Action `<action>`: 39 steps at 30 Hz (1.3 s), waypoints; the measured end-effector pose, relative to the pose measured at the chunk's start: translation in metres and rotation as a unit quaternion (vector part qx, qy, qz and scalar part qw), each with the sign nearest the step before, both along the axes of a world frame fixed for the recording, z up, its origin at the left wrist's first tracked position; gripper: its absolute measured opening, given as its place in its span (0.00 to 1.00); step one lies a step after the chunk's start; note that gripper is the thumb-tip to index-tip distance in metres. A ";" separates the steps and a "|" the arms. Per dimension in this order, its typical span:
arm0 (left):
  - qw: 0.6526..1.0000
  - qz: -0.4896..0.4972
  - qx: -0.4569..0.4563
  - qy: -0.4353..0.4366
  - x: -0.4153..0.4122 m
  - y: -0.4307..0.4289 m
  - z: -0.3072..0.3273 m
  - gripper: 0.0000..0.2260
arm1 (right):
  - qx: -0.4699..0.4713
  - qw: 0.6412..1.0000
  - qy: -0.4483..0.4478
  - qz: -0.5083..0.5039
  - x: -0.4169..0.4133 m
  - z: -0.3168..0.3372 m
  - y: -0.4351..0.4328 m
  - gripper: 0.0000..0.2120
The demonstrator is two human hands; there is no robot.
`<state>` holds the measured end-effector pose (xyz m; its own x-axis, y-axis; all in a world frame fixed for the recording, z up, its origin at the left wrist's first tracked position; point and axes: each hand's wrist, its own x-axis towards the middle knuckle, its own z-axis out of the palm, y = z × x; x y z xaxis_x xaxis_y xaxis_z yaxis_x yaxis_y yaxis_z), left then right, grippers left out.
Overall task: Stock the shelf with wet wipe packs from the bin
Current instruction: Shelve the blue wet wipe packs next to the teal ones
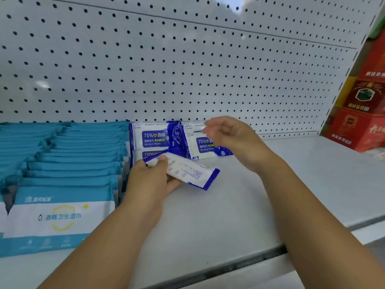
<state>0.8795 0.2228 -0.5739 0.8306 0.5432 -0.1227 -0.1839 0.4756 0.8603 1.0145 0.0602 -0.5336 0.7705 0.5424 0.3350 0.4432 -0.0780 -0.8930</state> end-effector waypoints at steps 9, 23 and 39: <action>0.985 -0.034 -0.144 -0.084 0.004 0.009 0.004 0.14 | -0.162 0.968 -0.009 0.193 -0.010 -0.006 0.006 0.27; 0.957 0.049 0.286 0.009 0.000 -0.007 -0.006 0.15 | 0.079 0.990 0.118 -0.018 -0.005 -0.010 0.015 0.12; 0.746 0.059 0.651 0.124 0.000 0.003 0.033 0.12 | 0.175 0.964 0.179 -0.086 0.008 -0.015 0.010 0.12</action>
